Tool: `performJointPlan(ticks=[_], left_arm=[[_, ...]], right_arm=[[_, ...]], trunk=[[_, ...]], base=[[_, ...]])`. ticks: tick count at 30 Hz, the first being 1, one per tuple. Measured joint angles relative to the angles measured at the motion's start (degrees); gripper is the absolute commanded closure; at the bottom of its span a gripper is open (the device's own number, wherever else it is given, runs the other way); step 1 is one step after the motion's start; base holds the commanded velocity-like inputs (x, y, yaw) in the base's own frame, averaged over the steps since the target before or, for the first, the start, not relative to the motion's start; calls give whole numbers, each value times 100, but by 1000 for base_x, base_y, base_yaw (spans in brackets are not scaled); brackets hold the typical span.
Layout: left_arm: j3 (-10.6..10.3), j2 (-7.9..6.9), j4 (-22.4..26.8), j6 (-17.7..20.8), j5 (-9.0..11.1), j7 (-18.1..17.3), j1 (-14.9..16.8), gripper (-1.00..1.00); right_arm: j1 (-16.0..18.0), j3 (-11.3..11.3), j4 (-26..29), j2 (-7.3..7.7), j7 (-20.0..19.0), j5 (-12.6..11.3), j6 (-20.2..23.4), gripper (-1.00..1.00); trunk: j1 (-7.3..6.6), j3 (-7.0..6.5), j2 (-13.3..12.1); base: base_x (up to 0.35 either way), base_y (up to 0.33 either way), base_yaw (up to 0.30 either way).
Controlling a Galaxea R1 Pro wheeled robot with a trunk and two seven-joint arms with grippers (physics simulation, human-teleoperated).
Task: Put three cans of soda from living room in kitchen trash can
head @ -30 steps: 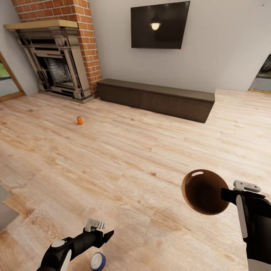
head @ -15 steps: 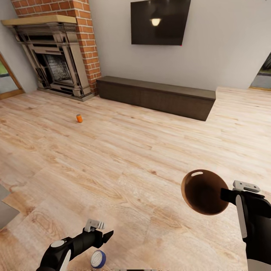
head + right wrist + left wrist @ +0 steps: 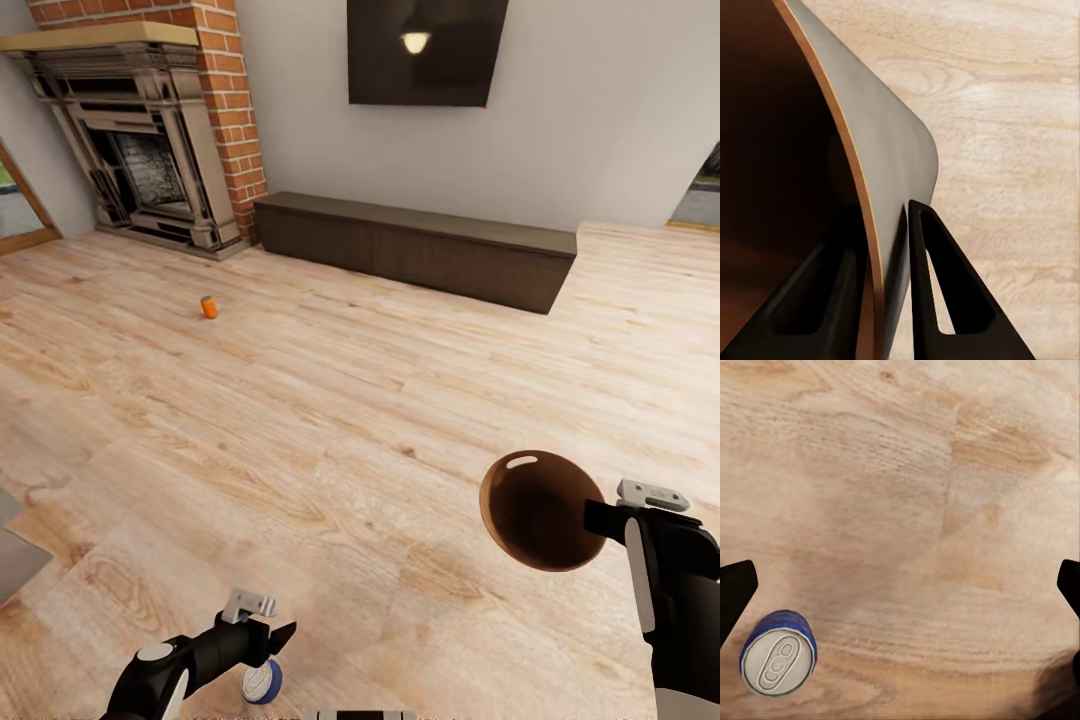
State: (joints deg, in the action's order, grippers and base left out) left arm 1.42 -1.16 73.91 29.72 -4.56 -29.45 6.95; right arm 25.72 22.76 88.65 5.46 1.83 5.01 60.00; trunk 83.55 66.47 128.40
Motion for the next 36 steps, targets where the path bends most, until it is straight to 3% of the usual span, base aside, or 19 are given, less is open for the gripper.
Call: performJointPlan(ticks=[15,18,21,36], left_arm=[[16,-31,-245,-94,17,-50,0,-100],[23,-39,-239,-95,34,-239,0,-100],[39,-42,-237,-88,35,-670,0,-100],[36,-41,-211,-82,32,-766,0,-100]], right_arm=[[-35,-20,9,8,-68,28,0,100],[-35,-23,9,8,-72,-11,0,100],[-35,-19,9,8,-79,-15,0,100],[-34,-18,10,19,-79,-5,0,100]], trunk=[[0,139,0],[0,166,0],[0,193,0],[0,301,0]], base=[[0,0,0],[0,0,0],[0,0,0],[0,0,0]])
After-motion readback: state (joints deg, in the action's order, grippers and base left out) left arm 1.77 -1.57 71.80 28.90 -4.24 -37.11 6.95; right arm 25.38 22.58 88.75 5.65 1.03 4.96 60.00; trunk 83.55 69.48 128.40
